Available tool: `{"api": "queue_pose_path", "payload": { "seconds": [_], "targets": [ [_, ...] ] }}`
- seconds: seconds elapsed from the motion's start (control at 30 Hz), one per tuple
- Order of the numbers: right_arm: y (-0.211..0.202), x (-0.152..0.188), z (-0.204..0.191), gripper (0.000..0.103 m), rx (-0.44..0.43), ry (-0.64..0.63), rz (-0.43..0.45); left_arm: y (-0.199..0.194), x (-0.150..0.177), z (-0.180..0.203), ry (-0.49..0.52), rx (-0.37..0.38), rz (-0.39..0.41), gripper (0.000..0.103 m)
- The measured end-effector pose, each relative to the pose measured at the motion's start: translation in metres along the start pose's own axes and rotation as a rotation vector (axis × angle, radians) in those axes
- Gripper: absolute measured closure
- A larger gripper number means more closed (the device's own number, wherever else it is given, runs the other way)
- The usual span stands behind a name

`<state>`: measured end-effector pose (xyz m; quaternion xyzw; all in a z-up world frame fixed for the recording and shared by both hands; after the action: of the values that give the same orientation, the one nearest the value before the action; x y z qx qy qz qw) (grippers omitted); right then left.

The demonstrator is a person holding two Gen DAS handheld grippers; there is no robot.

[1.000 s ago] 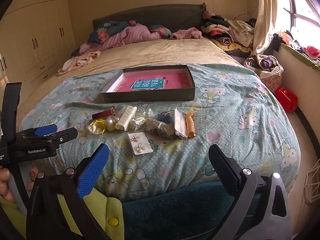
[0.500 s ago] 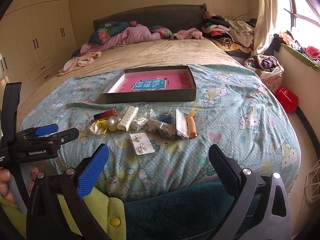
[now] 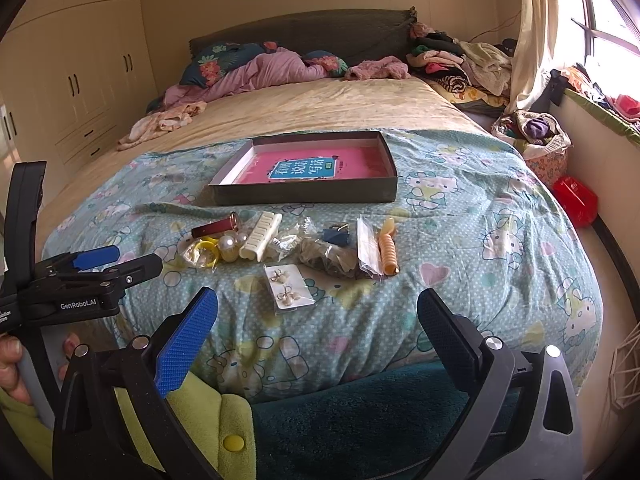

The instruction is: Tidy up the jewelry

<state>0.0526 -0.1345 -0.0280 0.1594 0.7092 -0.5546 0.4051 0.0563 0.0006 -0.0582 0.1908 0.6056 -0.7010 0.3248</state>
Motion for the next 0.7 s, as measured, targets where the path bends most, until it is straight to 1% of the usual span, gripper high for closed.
{"api": "queue_pose_path", "payload": {
  "seconds": [0.7],
  "targets": [
    [0.0042,0.0010,-0.0079,0.004,-0.014,-0.015,-0.005,-0.0025,-0.0009,0.0024,0.001,0.000,0.001,0.009]
  ]
}}
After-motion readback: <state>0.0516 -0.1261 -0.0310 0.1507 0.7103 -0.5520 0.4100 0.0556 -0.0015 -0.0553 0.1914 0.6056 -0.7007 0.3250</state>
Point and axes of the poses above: each gripper's, at about its wrist camera, not at the fingertips, and y roughly the way its jaws point, z to its right, x to its underside, the point moved 9 cm from there along y, roughly the way its jaws point, and after that the axes turned 3 degrees about x, right-handed, at the moved point
